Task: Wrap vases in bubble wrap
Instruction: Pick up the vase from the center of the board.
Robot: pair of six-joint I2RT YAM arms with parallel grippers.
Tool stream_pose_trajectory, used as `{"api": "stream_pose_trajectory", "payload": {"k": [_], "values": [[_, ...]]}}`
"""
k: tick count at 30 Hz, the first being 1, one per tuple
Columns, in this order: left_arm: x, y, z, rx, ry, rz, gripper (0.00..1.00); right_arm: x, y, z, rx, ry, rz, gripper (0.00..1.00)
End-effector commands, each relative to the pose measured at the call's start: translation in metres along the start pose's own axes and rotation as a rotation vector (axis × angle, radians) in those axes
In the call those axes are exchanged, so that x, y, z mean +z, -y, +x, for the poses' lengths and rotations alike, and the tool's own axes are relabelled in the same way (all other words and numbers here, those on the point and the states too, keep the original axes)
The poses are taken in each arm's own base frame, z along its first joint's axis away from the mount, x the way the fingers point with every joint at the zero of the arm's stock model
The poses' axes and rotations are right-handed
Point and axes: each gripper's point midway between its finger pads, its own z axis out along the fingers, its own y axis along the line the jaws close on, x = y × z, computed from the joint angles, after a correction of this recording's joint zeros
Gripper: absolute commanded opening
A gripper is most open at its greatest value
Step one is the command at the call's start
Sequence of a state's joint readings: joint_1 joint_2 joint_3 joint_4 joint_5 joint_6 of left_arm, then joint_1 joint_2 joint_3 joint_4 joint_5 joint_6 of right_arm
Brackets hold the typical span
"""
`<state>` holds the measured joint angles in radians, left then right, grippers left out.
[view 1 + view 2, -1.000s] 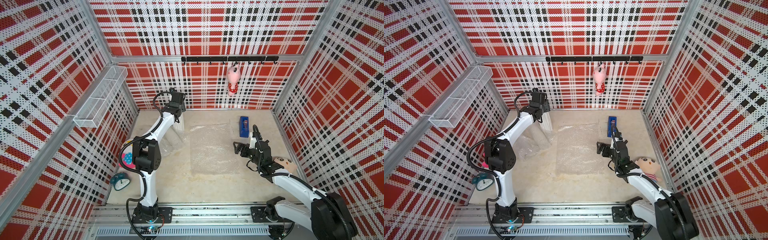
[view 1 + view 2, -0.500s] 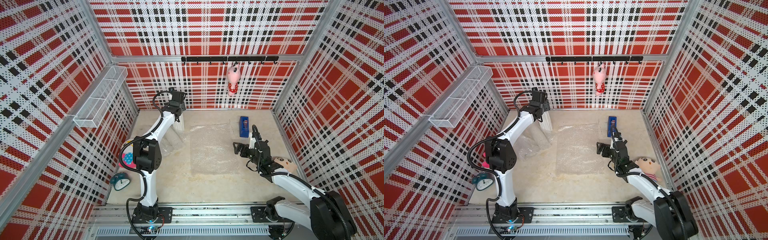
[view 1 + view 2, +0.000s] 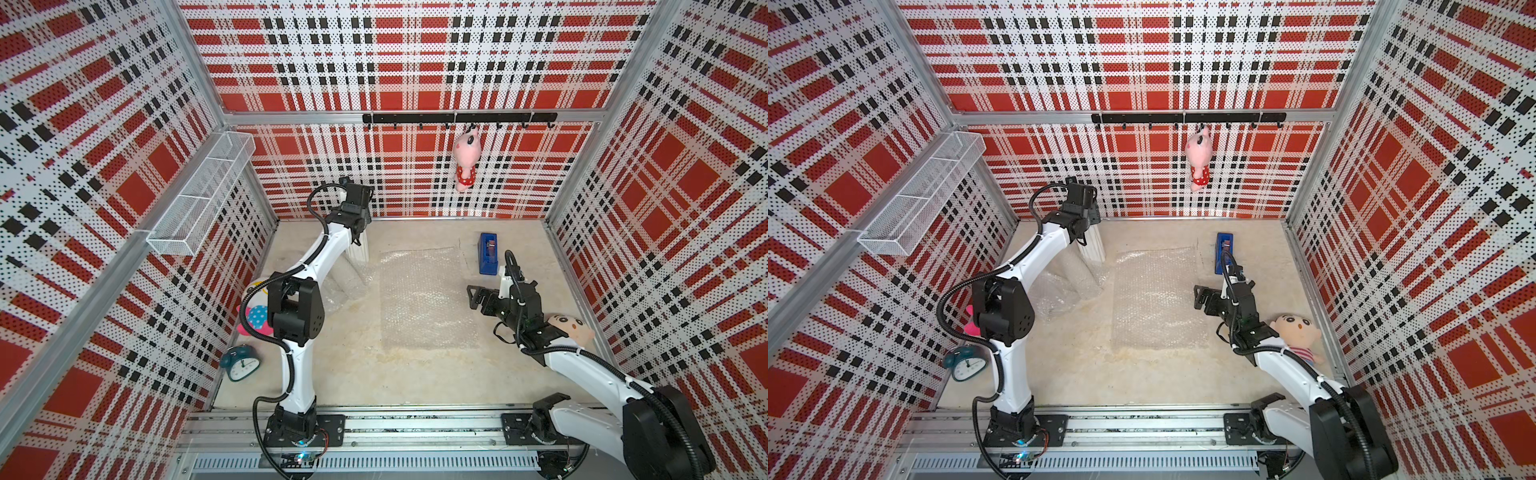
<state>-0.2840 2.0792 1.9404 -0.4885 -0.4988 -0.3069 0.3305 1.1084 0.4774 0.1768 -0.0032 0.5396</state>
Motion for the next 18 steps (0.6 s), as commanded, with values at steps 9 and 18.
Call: {"api": "stream_pose_trajectory", "payload": {"k": [9, 18], "values": [[-0.003, -0.001, -0.012, -0.010, 0.025, -0.009, 0.41, -0.004, 0.002, -0.007, -0.006, 0.028, 0.008, 1.00], [-0.057, 0.001, -0.054, -0.113, 0.168, 0.052, 0.30, 0.002, -0.011, -0.005, -0.048, 0.005, -0.059, 1.00]]}}
